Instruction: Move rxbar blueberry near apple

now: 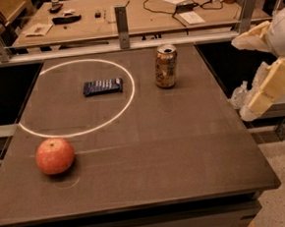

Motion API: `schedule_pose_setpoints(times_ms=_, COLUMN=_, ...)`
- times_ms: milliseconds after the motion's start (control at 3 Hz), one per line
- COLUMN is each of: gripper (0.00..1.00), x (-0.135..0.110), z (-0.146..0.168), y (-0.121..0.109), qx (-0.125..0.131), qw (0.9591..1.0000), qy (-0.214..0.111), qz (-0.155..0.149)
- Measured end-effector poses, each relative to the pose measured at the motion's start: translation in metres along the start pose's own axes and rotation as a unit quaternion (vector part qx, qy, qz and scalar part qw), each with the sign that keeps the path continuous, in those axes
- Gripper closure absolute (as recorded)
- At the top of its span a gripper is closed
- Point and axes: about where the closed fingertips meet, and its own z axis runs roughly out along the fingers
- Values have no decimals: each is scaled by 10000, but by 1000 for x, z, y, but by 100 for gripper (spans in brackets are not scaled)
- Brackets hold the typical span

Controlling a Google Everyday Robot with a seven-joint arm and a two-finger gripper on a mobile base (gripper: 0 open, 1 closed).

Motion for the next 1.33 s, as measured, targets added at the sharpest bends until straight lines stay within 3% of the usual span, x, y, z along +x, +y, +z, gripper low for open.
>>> schedule_pose_setpoints(times_ms=333, gripper=0, x=-21, z=13, y=-14, qx=43, qw=9996, qy=-205, qz=190)
schedule_pose_setpoints(times_ms=667, gripper=0, x=-40, z=34, y=-37, qx=0, qw=9995, qy=-93, qz=299)
schedule_pose_setpoints(times_ms=1000, gripper=0, x=-94, z=84, y=-79, qx=-77, qw=9999, qy=144, qz=16)
schedule_pose_setpoints(times_ms=1333, gripper=0, x=-93, z=84, y=-79, qx=-77, qw=9999, qy=144, qz=18)
